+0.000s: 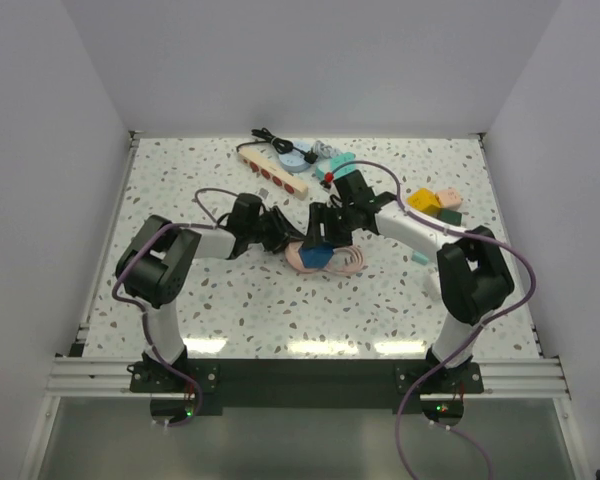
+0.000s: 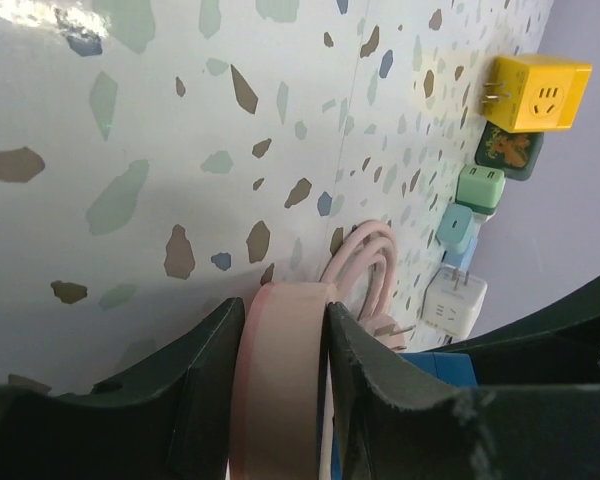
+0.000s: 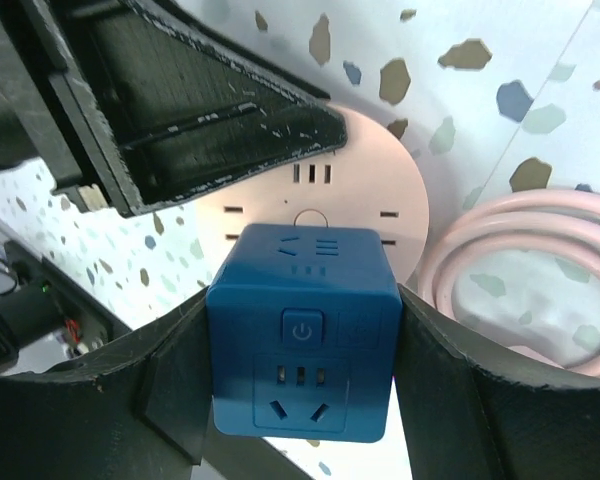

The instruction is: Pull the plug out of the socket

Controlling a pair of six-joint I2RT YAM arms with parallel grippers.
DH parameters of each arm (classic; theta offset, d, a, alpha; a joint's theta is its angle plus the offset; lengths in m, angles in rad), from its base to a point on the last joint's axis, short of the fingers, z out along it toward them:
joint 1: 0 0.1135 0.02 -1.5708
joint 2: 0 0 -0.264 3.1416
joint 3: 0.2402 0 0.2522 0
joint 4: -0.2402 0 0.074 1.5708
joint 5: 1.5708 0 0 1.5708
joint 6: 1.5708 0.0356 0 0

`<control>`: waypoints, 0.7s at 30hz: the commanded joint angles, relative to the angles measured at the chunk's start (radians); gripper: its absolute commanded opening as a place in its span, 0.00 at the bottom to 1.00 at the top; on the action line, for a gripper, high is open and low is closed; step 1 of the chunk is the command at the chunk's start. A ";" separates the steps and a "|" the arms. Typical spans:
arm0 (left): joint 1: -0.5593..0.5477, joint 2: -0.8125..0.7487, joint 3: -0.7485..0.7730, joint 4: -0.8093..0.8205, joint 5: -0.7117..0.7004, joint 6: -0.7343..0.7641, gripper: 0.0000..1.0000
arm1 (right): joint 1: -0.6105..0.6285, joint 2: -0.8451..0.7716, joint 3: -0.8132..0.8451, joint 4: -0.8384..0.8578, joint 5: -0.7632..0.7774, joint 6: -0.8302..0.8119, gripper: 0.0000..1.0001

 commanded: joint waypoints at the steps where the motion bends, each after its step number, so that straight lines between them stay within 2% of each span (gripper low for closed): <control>1: -0.022 -0.015 0.097 0.067 0.137 0.032 0.00 | 0.020 0.055 0.060 -0.025 -0.068 -0.063 0.60; 2: -0.022 -0.012 0.103 0.044 0.135 0.061 0.00 | 0.020 0.055 0.060 -0.029 -0.072 -0.067 0.65; 5: -0.021 -0.016 0.109 0.031 0.131 0.086 0.00 | 0.020 0.058 0.053 -0.027 -0.065 -0.070 0.73; 9: -0.021 -0.022 0.115 0.042 0.134 0.087 0.00 | 0.020 0.078 0.063 -0.036 -0.060 -0.078 0.92; 11: -0.021 -0.022 0.129 0.037 0.135 0.096 0.00 | 0.020 0.083 0.062 -0.035 -0.055 -0.083 0.93; 15: -0.019 -0.019 0.141 0.025 0.137 0.106 0.00 | 0.020 0.077 0.065 -0.038 -0.039 -0.077 0.77; 16: -0.019 -0.019 0.140 0.022 0.134 0.107 0.00 | 0.020 0.078 0.070 -0.042 -0.039 -0.075 0.66; 17: -0.018 -0.019 0.138 0.020 0.134 0.109 0.00 | 0.020 0.081 0.074 -0.064 -0.037 -0.078 0.58; 19: -0.014 -0.019 0.128 0.020 0.131 0.112 0.00 | 0.020 0.083 0.088 -0.091 -0.042 -0.084 0.47; 20: -0.013 -0.018 0.126 0.020 0.131 0.113 0.00 | 0.020 0.080 0.087 -0.107 -0.042 -0.090 0.31; 21: -0.010 -0.019 0.123 0.022 0.131 0.113 0.00 | 0.018 0.077 0.082 -0.111 -0.039 -0.090 0.21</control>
